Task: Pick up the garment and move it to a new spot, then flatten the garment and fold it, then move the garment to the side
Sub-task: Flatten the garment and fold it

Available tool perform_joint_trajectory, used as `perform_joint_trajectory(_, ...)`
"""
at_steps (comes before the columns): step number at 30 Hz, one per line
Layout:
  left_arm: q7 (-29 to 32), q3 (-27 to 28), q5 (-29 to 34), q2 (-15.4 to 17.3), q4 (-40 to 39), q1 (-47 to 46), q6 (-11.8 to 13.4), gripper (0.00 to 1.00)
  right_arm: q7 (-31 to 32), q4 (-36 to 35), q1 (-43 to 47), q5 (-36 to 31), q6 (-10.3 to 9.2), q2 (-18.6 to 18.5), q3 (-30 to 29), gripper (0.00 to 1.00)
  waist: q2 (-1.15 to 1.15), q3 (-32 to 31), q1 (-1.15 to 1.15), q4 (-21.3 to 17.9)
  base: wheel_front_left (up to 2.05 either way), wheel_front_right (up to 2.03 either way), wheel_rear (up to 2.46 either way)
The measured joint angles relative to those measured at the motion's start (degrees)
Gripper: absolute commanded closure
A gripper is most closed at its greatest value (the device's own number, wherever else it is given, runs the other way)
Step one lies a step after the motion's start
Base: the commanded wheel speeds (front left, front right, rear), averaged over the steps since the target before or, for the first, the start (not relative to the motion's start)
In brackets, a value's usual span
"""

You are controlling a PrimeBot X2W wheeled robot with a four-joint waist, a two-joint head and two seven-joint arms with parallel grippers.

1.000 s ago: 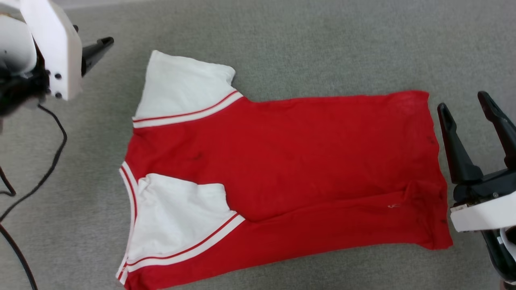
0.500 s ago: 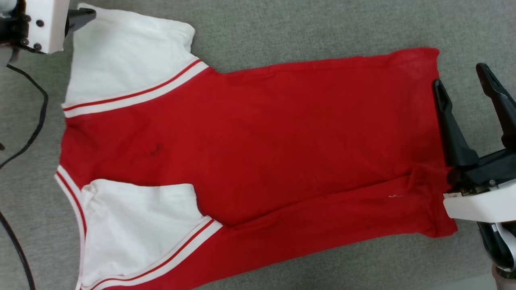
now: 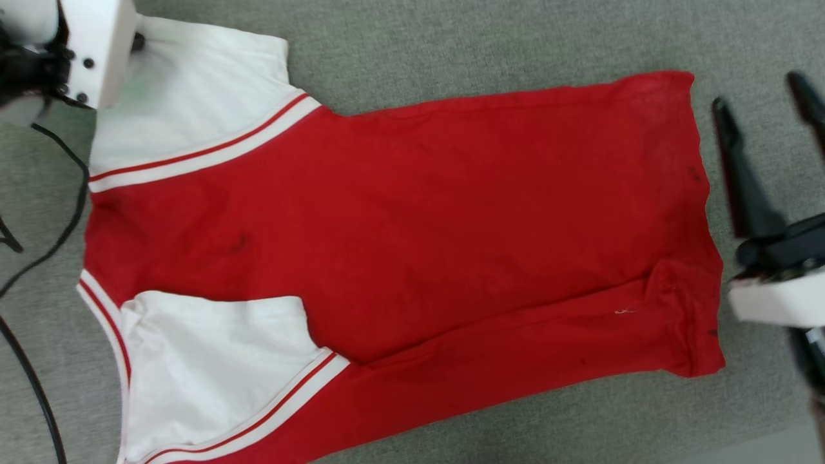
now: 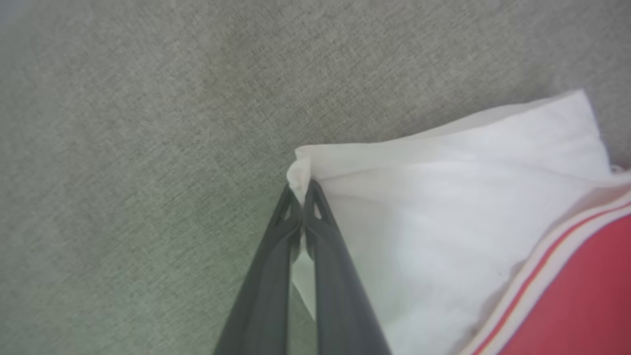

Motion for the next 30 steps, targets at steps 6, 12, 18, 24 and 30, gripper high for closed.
perform_joint_trajectory(6,-3.04,-1.00,0.52,-0.65,-1.80,1.29,-0.58,1.00,6.83,-0.16,-5.44,0.32,0.00,-6.62,-0.23,0.00,0.00,-2.98,0.00,1.35,0.00,0.00,0.00)
perform_joint_trajectory(12,-6.38,-1.45,-0.03,-1.56,-4.45,2.26,-1.01,1.00,24.37,3.77,-13.92,8.42,0.00,-18.04,5.83,0.00,0.00,-5.54,0.00,3.49,0.00,0.00,0.00)
perform_joint_trajectory(18,-8.03,-2.86,0.27,-1.86,-7.13,2.45,-1.18,1.00,43.12,9.81,-23.66,20.37,0.00,-26.64,15.86,0.00,0.00,-6.57,0.00,5.85,0.00,0.00,0.00)
perform_joint_trajectory(24,-9.21,-4.38,0.88,-2.89,-10.35,2.29,-1.33,1.00,56.95,17.61,-31.54,28.22,0.00,-28.47,23.07,0.00,0.00,-6.05,0.00,8.07,0.00,0.00,0.00)
perform_joint_trajectory(30,-10.23,-5.27,0.97,-3.43,-12.01,0.97,-1.34,1.00,60.23,23.47,-35.54,30.41,0.00,-26.22,27.32,0.00,0.00,-4.33,0.00,9.73,0.00,0.00,0.00)
